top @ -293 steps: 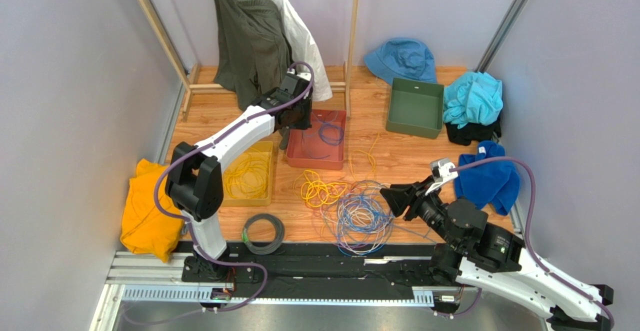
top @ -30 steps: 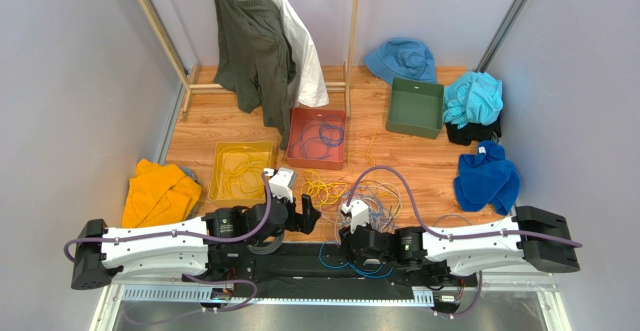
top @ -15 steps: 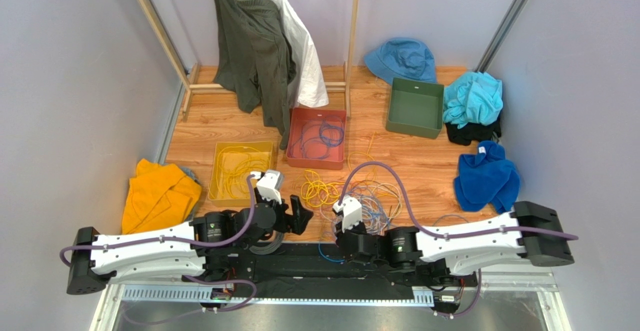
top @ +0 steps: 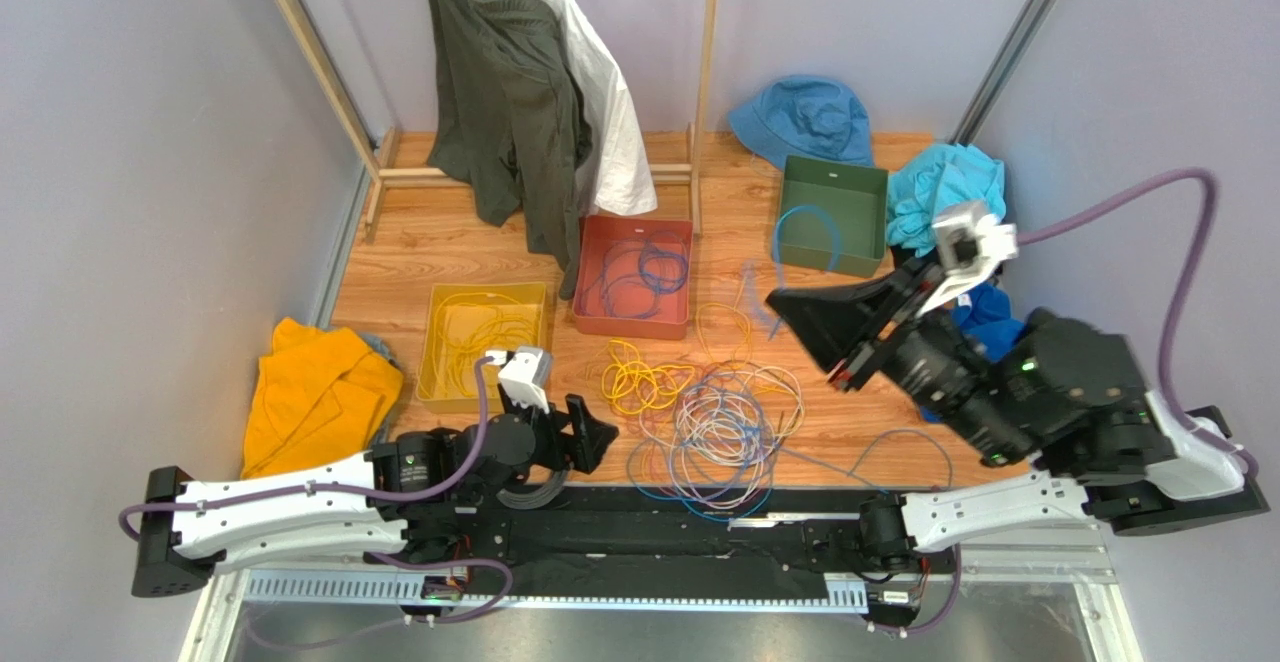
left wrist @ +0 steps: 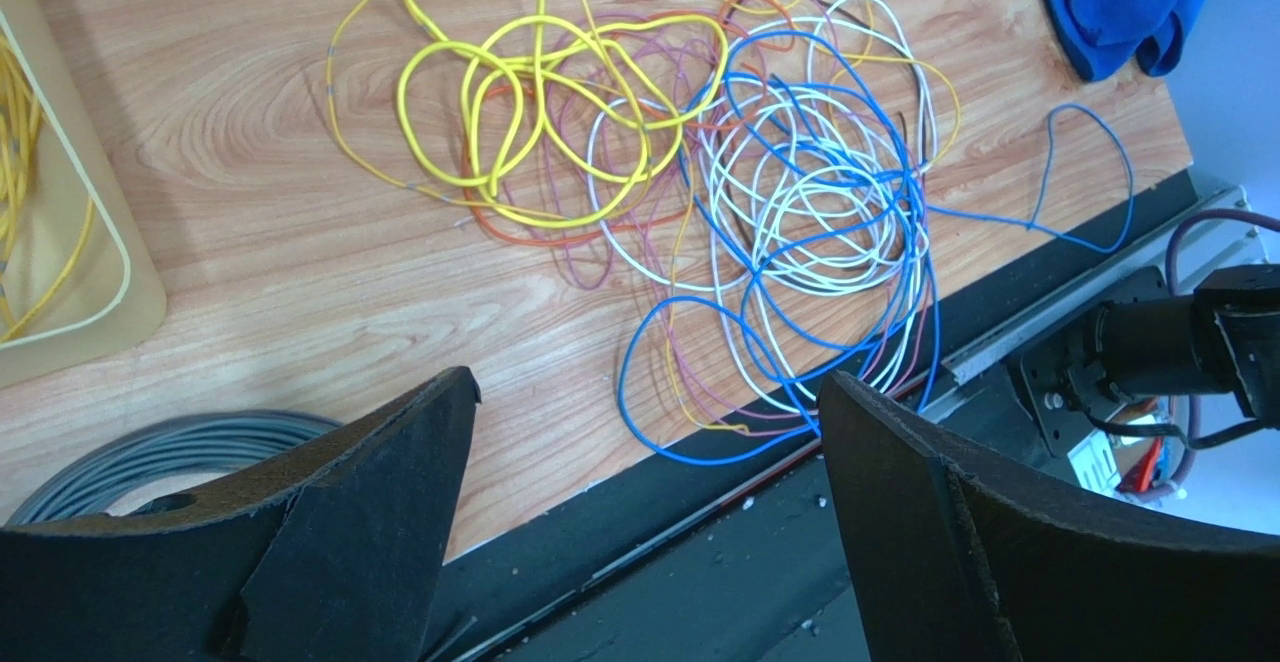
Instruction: Untangle the cables
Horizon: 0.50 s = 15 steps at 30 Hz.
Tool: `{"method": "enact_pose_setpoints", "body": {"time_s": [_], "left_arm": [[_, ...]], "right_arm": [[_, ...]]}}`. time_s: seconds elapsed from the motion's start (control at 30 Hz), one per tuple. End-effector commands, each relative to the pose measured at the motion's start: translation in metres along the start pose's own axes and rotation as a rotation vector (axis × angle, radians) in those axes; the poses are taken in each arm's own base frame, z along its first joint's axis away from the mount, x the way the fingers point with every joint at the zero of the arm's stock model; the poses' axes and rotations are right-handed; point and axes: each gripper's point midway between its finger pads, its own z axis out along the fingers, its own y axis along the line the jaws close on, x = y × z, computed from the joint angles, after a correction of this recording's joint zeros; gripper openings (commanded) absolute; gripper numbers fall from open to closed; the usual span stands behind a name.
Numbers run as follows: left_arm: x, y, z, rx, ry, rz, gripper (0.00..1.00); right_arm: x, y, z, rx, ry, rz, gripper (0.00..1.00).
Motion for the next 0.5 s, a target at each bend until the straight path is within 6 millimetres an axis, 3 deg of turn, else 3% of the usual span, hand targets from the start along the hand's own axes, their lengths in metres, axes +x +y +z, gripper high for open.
{"method": "enact_pose_setpoints", "body": {"time_s": [0.0,0.1,0.23,0.47], "left_arm": [[0.002,-0.005,0.0,0.034,-0.007,-0.041,0.93],[0.005,-0.007,0.0,0.057,0.001,-0.053,0.93],[0.005,-0.018,-0.001,0.124,-0.007,-0.045,0.98],[-0.039,-0.066,-0.024,0.389,-0.168,-0.056,0.99]], "right_arm": [[-0.019,-0.008,0.004,0.062,-0.021,-0.203,0.0],[-0.026,-0.008,0.012,0.099,-0.037,-0.278,0.0],[-0.014,-0.001,0.024,0.101,-0.009,-0.317,0.0],[0.017,-0.007,0.032,0.114,0.041,-0.316,0.0]]}}
